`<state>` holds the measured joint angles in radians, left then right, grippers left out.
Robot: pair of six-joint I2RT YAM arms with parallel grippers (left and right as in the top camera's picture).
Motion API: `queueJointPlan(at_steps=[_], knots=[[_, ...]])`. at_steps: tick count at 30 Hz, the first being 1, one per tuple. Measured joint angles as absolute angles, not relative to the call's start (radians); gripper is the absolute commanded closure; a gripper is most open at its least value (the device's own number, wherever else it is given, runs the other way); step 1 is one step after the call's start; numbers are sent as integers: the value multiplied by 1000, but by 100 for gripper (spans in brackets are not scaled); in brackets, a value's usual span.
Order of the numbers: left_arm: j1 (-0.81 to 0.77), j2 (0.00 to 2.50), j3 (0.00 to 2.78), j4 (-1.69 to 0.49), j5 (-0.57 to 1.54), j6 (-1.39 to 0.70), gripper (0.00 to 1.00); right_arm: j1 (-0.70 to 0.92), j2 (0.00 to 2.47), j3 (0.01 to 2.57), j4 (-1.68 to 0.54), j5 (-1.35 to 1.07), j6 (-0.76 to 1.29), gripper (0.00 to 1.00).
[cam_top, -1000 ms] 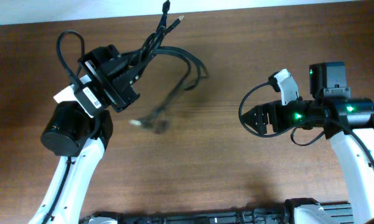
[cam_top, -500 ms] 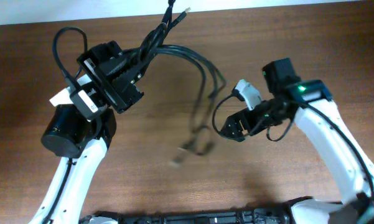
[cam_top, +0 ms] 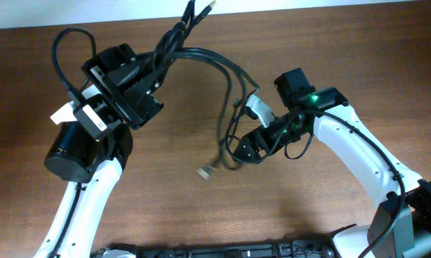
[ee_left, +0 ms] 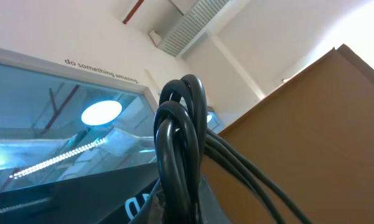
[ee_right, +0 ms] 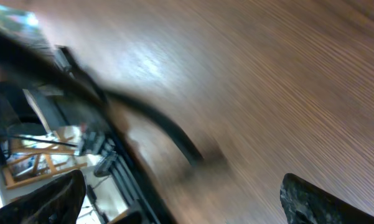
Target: Untangle cables
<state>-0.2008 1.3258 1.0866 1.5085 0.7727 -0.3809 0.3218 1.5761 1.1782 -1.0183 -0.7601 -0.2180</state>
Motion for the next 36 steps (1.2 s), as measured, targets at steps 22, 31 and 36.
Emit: queueJointPlan(at_steps=[22,31,36], knots=[[-201,1326,1096,1546,725,-359,100,456,1576,1178,-921,-804,-128,5],[-201,1326,1097,1546,725,-359,100,456,1588,1178,-907,-807,-14,5],[-201,1326,1097,1546,720,-359,100,477,1663,1178,-864,-807,46,6]])
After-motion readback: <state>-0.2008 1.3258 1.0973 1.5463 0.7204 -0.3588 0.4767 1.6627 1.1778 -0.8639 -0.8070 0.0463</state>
